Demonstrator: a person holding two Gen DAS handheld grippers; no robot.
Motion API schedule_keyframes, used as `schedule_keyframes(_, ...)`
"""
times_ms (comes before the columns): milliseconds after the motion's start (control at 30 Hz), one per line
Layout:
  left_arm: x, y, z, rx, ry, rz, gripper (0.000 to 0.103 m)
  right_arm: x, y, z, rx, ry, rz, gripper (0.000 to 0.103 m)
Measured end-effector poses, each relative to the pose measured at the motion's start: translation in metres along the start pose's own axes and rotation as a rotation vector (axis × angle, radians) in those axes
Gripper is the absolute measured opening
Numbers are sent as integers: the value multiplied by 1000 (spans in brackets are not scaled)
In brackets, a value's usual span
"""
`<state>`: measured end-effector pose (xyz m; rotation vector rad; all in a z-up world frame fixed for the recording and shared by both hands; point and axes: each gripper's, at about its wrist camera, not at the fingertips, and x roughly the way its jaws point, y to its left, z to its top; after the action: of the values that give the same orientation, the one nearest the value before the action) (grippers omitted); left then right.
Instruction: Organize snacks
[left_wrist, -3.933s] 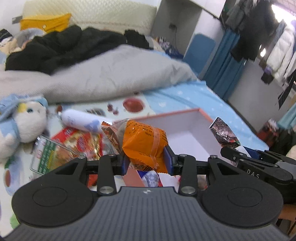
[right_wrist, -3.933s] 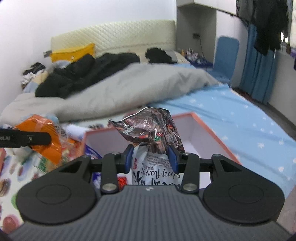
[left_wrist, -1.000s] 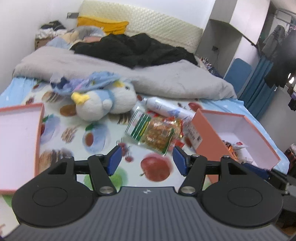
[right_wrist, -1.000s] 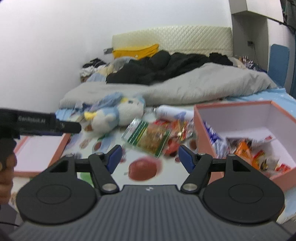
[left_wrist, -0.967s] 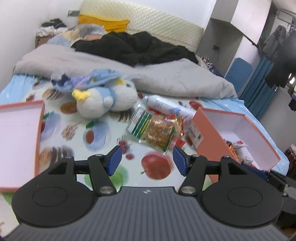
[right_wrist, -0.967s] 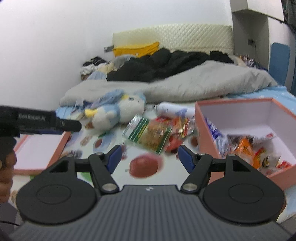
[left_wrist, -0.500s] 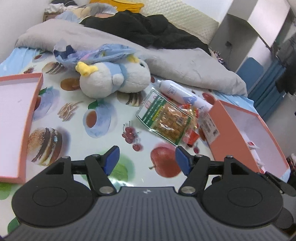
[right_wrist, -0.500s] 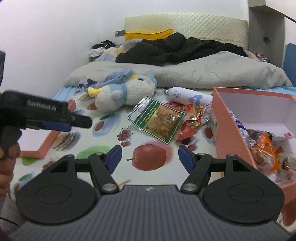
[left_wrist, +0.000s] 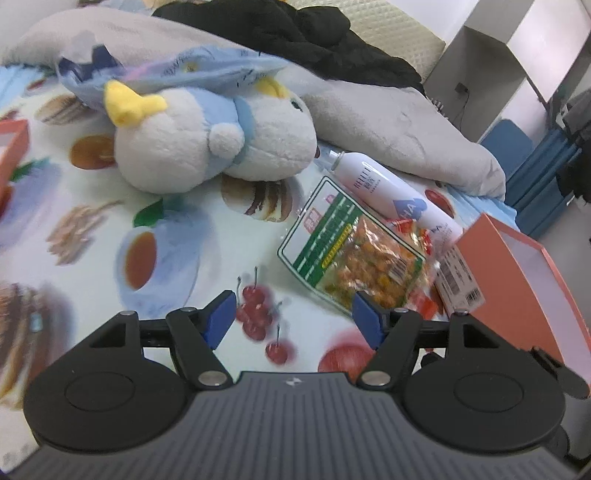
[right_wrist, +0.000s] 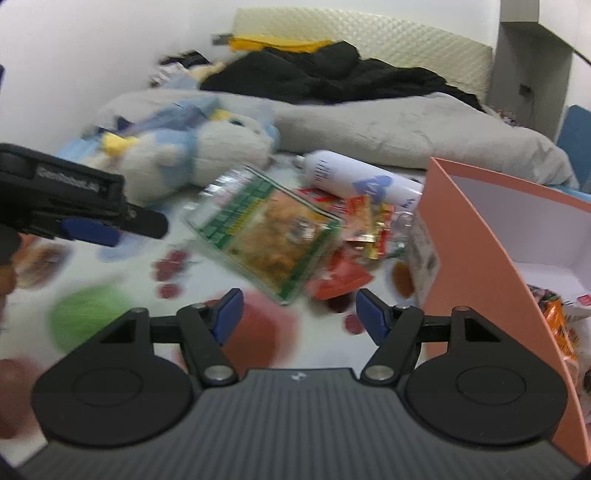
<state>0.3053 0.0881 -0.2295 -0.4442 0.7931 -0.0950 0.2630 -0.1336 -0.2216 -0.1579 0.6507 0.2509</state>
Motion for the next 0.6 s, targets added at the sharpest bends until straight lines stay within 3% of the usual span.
schedule_keyframes(67,16,3,3,-14,-5,-13,74,8,-8,0,46,-4,-2,67)
schedule_keyframes(300,57,6,12,-20,-9,-26,72,33,-25,-1,238,49,-37,35)
schedule_keyframes(467,69,6,14,19,-3,-35,62,38,-32,-2,348,29,-52,36)
schedule_keyframes(600,72,9,14,9,-8,-58,59,46,-40,-1,452,36,-37,36)
